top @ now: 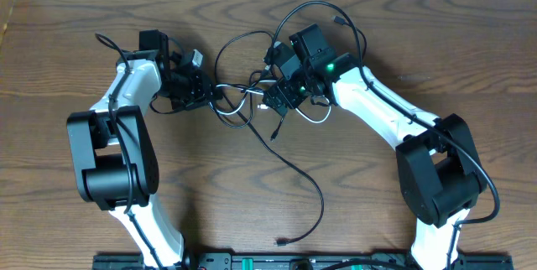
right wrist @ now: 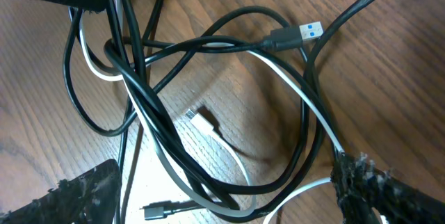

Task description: Untangle cables

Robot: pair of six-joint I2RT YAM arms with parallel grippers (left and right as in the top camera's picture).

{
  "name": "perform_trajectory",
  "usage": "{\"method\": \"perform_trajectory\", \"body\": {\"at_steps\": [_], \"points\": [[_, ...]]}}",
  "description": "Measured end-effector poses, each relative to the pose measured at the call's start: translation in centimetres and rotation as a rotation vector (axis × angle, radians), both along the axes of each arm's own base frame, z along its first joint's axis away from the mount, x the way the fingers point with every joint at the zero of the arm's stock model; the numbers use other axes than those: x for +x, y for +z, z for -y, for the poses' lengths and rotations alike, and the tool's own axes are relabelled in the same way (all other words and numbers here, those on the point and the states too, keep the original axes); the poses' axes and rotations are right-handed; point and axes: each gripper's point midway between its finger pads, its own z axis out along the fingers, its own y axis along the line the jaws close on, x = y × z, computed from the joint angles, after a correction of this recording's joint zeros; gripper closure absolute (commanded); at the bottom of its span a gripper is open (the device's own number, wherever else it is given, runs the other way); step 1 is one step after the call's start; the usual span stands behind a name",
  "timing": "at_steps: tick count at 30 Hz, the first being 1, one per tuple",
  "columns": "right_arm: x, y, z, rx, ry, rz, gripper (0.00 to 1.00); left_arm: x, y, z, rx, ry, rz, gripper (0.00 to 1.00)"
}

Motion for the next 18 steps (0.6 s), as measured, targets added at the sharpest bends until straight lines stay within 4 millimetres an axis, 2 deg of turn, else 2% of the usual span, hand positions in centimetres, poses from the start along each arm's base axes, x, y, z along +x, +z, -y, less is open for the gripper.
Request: {"method": "perform_trajectory", "body": {"at_steps": [6,8,11,12,13,14,18], "points": [[-0.6,-0.3,0.2,-0.018,0.013,-0.019,0.06,0.0,0.0,0.0,0.0,0.0,0.0,0.64],[-0.5,-0.3,0.0,-0.014,0.017,-0.009,0.1,0.0,0.0,0.0,0.0,0.0,-0.001,0.6],[-0.2,-0.5,-0.1,-0.01,0.019,0.013,0.18,0.0,0.0,0.2,0.0,-0.005,-0.001,0.42],[-0.1,-0.6,-0.1,-0.007,0.019,0.023,0.24,0.0,0.0,0.3,0.0,-0.007,-0.001,0.39],[-0.1,-0.8,-0.2,-0.005,0.017,0.029,0.32,-0.1,0.0,0.4,0.0,-0.008,-0.002,0.37],[0.0,-1.0,-0.2,-0.003,0.016,0.039,0.35,-0.1,0.0,0.5,0.0,-0.012,-0.001,0.36],[0.0,-1.8,-0.2,0.003,0.015,0.056,0.36,-0.3,0.0,0.8,-0.001,-0.017,-0.011,0.33]]}}
